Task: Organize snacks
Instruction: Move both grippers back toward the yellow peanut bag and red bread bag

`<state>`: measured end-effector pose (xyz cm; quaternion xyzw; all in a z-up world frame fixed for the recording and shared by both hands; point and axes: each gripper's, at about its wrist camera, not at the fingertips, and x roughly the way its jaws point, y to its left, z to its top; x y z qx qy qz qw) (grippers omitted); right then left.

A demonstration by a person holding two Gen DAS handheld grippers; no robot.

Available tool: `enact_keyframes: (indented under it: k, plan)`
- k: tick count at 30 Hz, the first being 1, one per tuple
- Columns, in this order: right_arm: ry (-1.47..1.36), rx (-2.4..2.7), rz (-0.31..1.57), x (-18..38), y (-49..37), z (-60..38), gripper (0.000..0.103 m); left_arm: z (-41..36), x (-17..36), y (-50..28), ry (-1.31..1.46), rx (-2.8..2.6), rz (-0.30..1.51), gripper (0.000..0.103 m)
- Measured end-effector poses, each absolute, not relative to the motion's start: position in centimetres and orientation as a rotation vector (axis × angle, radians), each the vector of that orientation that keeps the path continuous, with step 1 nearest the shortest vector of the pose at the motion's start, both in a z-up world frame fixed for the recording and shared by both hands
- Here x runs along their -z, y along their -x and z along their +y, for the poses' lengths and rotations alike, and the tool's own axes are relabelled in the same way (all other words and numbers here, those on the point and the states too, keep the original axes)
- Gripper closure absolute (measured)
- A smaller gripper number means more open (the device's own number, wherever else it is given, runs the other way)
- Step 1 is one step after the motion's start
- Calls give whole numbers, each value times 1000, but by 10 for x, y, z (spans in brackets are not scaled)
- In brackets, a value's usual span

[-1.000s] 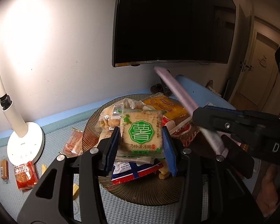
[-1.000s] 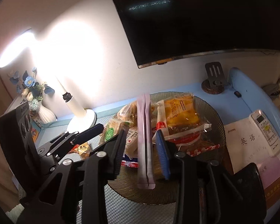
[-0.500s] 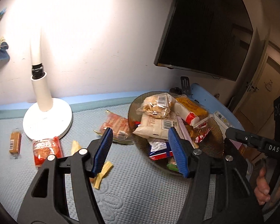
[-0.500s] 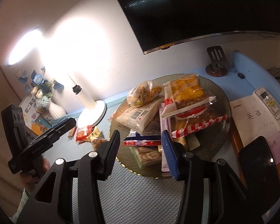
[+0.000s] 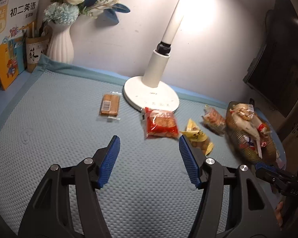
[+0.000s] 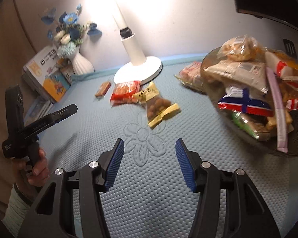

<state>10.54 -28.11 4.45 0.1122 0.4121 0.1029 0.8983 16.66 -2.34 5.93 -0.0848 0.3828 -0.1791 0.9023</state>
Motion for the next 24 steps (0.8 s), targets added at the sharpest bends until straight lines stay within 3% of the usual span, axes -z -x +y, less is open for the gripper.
enact_keyframes:
  k: [7, 10, 18, 24]
  plan:
    - [-181, -166, 876, -4, -118, -269, 49, -11, -2, -167, 100, 277, 911, 43]
    - [-198, -143, 873, -2, -119, -273, 48, -8, -6, -160, 113, 294, 860, 36]
    - [-102, -141, 859, -4, -114, -257, 40, 2, 2, -164, 175, 291, 884, 36]
    - [-55, -147, 892, 0, -104, -248, 40, -19, 4, -166, 35, 250, 926, 28]
